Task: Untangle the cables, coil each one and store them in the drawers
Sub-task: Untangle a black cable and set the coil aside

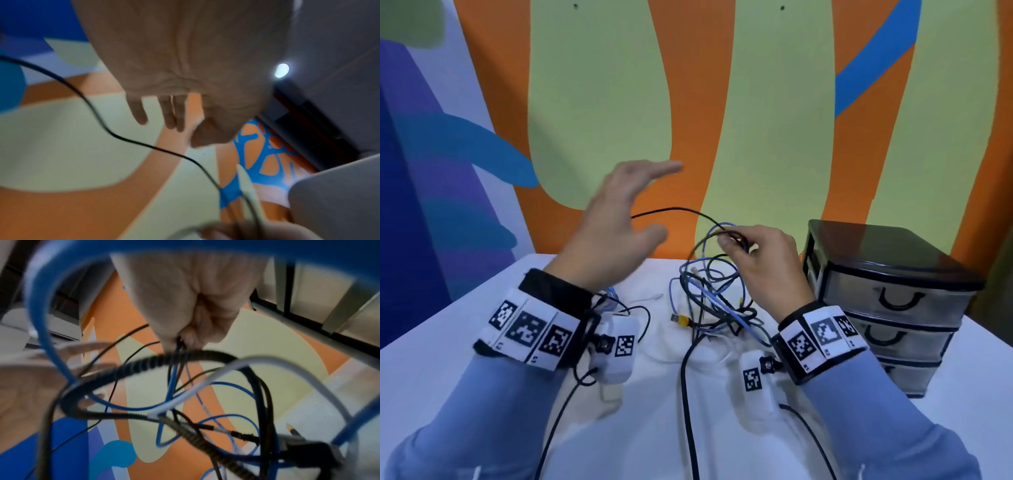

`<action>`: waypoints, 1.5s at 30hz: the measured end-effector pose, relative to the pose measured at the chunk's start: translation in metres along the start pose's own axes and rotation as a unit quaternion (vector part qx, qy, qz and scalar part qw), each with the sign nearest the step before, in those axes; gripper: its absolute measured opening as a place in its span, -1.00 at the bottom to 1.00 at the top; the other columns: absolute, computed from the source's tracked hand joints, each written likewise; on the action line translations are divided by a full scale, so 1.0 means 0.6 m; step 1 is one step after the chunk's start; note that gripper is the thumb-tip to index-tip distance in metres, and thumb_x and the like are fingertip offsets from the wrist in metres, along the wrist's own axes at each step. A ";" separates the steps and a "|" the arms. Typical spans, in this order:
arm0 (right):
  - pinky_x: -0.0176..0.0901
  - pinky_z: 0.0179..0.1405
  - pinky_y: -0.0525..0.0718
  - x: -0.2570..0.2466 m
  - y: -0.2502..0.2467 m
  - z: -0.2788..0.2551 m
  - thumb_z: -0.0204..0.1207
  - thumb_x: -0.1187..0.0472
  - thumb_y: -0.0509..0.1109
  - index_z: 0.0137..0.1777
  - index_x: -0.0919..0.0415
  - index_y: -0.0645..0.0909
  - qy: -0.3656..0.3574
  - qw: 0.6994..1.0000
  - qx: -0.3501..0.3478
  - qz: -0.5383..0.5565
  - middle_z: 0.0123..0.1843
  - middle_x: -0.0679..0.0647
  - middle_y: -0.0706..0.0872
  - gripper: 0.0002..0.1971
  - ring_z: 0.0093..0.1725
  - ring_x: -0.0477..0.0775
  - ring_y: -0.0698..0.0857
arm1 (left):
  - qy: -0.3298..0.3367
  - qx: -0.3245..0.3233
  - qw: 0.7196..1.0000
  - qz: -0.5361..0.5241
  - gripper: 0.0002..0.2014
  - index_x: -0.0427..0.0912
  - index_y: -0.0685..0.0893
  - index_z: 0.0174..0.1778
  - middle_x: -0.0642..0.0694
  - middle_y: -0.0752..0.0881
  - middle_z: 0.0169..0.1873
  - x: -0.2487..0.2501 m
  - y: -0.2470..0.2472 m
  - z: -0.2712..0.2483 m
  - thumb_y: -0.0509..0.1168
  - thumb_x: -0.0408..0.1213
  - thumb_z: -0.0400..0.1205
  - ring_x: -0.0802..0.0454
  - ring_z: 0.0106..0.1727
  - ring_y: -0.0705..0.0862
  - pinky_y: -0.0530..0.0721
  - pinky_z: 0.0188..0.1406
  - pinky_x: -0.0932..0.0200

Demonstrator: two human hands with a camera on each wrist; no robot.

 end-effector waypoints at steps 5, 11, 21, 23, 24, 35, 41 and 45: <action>0.19 -0.17 0.73 -0.017 0.020 -0.001 0.60 0.20 0.55 -0.08 -0.39 0.80 -0.020 0.995 -0.068 0.068 -0.14 0.09 0.69 -0.67 -0.30 0.27 0.68 | 0.048 -0.084 0.995 0.017 -0.60 0.23 0.76 0.45 0.26 0.81 0.10 0.011 0.067 -0.007 0.50 0.10 0.68 0.39 0.11 0.71 0.61 0.15 0.24; 0.17 0.04 0.75 -0.011 0.043 -0.006 0.79 0.18 0.34 0.40 -0.09 0.77 0.011 0.983 -0.115 0.141 0.00 -0.07 0.78 -0.71 -0.15 0.05 0.71 | -0.035 -0.047 0.998 -0.003 -0.72 0.33 0.88 0.13 0.30 0.76 -0.37 -0.010 0.041 -0.001 0.53 0.28 0.55 0.31 -0.27 0.62 0.56 -0.22 0.17; -0.12 -0.25 0.71 -0.023 0.037 -0.016 0.82 0.47 0.18 0.56 0.23 0.60 0.065 0.937 -0.208 0.274 0.26 0.17 0.68 -0.60 -0.16 0.09 0.76 | -0.094 -0.015 0.990 -0.104 -0.73 -0.17 0.89 -0.15 0.08 0.59 -0.67 -0.033 0.017 0.002 0.46 -0.07 0.74 0.25 -0.55 0.39 0.33 -0.45 0.32; -0.07 -0.31 0.71 -0.033 0.039 -0.024 0.79 0.48 0.23 0.49 0.09 0.64 0.035 0.944 -0.233 0.231 0.21 0.08 0.67 -0.59 -0.19 0.06 0.81 | -0.069 0.016 0.994 -0.089 -0.74 -0.06 0.88 -0.20 -0.04 0.74 -0.49 -0.032 0.024 0.003 0.48 -0.01 0.73 0.13 -0.42 0.53 0.45 -0.31 0.13; -0.09 -0.34 0.71 -0.036 0.039 -0.024 0.78 0.49 0.24 0.46 0.03 0.65 0.031 0.947 -0.238 0.215 0.21 0.06 0.66 -0.57 -0.20 0.07 0.82 | -0.059 0.034 0.995 -0.072 -0.73 -0.03 0.85 -0.22 -0.01 0.71 -0.49 -0.029 0.030 0.003 0.47 0.02 0.72 0.13 -0.42 0.51 0.42 -0.33 0.09; -0.27 -0.21 0.74 0.007 0.008 0.002 0.68 0.65 0.15 0.74 0.14 0.38 0.136 0.956 -0.069 0.252 0.20 0.11 0.68 -0.32 -0.33 -0.11 0.71 | -0.104 0.199 0.974 0.021 -0.61 -0.11 0.73 -0.14 0.04 0.64 -0.41 -0.033 0.012 0.000 0.25 0.07 0.84 0.07 -0.33 0.54 0.36 -0.33 -0.04; -0.09 0.00 0.78 0.001 0.001 0.004 0.71 0.52 0.37 0.67 0.06 0.44 0.123 0.904 -0.008 0.410 0.05 0.24 0.69 -0.40 -0.15 0.26 0.84 | -0.072 0.056 0.996 -0.019 -0.75 -0.02 0.79 -0.22 -0.07 0.74 -0.40 -0.037 0.036 0.005 0.46 0.01 0.73 0.02 -0.38 0.55 0.47 -0.35 0.07; -0.07 0.17 0.78 -0.017 0.008 -0.002 0.65 0.58 0.40 0.52 0.19 0.58 0.112 0.879 -0.045 0.460 0.11 0.26 0.80 -0.50 0.02 0.28 0.87 | -0.065 -0.028 0.996 -0.051 -0.91 0.05 0.84 -0.06 -0.07 0.67 -0.41 -0.036 0.053 0.003 0.51 -0.05 0.70 0.06 -0.37 0.52 0.45 -0.32 0.10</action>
Point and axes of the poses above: each hand's wrist, its own z-axis towards the middle knuckle, its own y-axis out of the palm, x = y × z, the point moved 5 cm from there along z, towards the middle knuckle
